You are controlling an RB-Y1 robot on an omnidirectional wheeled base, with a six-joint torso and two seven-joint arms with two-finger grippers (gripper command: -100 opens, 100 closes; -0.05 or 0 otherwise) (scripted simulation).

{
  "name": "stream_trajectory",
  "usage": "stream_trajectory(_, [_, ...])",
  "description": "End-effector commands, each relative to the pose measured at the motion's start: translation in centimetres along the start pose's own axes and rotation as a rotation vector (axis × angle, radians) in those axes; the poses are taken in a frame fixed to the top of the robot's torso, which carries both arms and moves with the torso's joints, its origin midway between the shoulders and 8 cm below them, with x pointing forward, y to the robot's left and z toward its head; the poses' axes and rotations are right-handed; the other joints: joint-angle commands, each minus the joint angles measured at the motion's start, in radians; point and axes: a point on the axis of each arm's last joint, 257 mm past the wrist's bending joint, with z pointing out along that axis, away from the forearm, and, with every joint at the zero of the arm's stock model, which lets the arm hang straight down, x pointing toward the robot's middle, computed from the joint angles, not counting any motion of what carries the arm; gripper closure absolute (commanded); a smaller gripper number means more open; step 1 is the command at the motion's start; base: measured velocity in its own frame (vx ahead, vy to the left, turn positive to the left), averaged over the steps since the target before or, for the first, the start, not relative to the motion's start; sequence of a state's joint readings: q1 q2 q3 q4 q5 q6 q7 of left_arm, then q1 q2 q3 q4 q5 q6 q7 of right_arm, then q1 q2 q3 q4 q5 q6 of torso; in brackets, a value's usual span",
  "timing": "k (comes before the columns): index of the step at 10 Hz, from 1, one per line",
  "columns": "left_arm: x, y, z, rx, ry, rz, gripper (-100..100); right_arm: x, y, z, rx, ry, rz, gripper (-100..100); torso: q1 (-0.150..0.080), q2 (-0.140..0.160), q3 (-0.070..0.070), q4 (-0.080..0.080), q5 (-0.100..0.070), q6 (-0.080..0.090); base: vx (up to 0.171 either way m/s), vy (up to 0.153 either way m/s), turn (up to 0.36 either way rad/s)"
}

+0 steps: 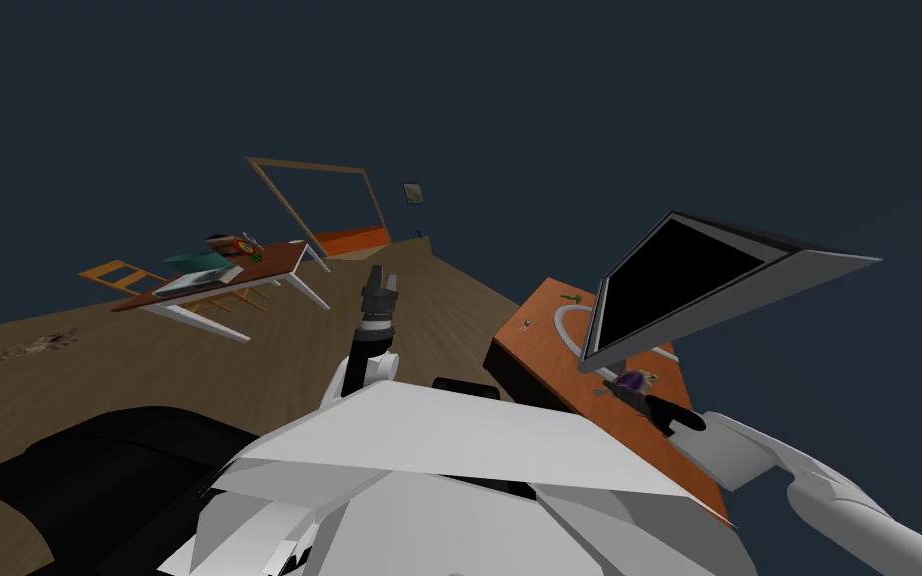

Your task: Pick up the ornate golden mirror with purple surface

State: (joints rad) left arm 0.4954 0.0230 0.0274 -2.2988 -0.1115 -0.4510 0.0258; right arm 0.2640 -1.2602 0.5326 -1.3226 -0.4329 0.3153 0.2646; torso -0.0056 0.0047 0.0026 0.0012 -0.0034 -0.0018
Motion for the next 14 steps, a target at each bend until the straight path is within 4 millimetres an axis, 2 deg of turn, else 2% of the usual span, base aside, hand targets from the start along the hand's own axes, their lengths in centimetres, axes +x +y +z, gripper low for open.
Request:
stream_trajectory(1, [0.0,0.0,0.0,0.0,0.0,0.0,0,0.1,-1.6,0.4,0.037,0.001,0.053,-100,0.0,0.0,0.0,0.0,0.0,0.0,-0.142,0.002,0.393])
stream_trajectory(3, [0.0,0.0,0.0,0.0,0.0,0.0,0,0.3,-2.8,0.8,0.065,0.003,0.092,-100,0.0,0.002,0.001,0.0,0.0,0.0,-0.151,-0.012,0.308])
stream_trajectory(4, [0.0,0.0,0.0,0.0,0.0,0.0,0,0.4,-2.4,0.7,0.055,0.002,0.077,-100,-0.001,0.002,0.001,0.0,0.0,0.0,-0.054,-0.01,0.048])
stream_trajectory(5, [0.0,0.0,0.0,0.0,0.0,0.0,0,0.4,-2.5,0.7,0.057,0.002,0.08,100,-0.001,-0.002,-0.001,0.0,0.0,0.001,-0.011,-0.002,-0.011])
stream_trajectory(9, [0.0,0.0,0.0,0.0,0.0,0.0,0,0.4,-2.5,0.7,0.058,0.002,0.08,100,0.0,-0.008,-0.004,-0.002,0.0,0.001,-0.002,-0.001,-0.002])
stream_trajectory(10, [0.0,0.0,0.0,0.0,0.0,0.0,0,0.4,-2.5,0.7,0.058,0.002,0.08,0,0.0,-0.008,-0.004,-0.002,0.0,0.001,0.0,0.0,0.0])
stream_trajectory(11, [0.0,0.0,0.0,0.0,0.0,0.0,0,0.2,-2.2,0.6,0.051,0.002,0.072,100,0.0,-0.007,-0.004,-0.002,0.0,0.001,0.045,-0.009,-0.221])
stream_trajectory(13, [0.0,0.0,0.0,0.0,0.0,0.0,0,0.0,-1.0,0.2,0.023,0.001,0.033,100,0.0,-0.01,-0.006,-0.003,0.0,0.003,0.098,0.007,-0.27])
stream_trajectory(14, [0.0,0.0,0.0,-0.001,0.0,0.0,0,-0.1,0.2,-0.2,-0.005,0.0,-0.006,100,0.001,-0.013,-0.007,-0.003,0.0,0.002,0.159,-0.006,-0.389])
